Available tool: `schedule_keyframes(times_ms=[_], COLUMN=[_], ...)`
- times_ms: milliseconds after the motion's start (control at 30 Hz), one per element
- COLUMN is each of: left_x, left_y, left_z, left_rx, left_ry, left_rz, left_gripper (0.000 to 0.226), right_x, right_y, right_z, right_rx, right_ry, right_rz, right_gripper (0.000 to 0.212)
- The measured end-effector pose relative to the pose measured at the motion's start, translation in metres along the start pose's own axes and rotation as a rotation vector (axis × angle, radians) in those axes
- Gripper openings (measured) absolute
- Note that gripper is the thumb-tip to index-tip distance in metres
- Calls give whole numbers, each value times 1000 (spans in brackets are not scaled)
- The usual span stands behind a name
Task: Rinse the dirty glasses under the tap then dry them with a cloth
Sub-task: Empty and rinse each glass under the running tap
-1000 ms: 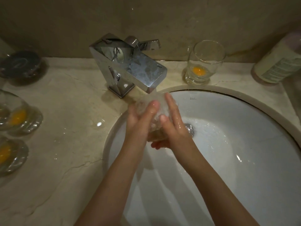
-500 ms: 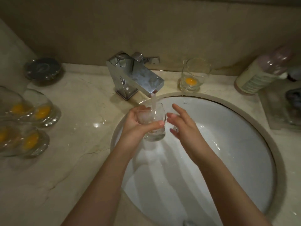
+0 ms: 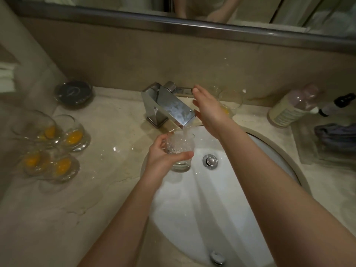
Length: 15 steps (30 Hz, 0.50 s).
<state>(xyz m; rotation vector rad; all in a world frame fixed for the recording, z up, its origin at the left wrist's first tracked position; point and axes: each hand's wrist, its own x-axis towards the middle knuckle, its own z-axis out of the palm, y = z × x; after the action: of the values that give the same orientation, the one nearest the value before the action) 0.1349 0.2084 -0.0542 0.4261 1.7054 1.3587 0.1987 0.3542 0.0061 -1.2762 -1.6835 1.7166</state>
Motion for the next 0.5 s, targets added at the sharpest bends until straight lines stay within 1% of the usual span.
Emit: schedule_keyframes(times_ms=[67,200,500], left_x=[-2,-8,-10], left_y=[-2,-3,0], left_z=[-3,-8,-7], left_rx=[0,-13,-44], left_ry=[2,-2,-40], left_rz=[-17,-51,-57], left_gripper=[94,90,91], right_x=[8,11,-9], right_y=[-4,-5,6], right_z=[2,1,7], right_rx=[-14,-105,-22], right_ry=[5,20,22], right_rz=[16,15,2], right_gripper=[51,51,47])
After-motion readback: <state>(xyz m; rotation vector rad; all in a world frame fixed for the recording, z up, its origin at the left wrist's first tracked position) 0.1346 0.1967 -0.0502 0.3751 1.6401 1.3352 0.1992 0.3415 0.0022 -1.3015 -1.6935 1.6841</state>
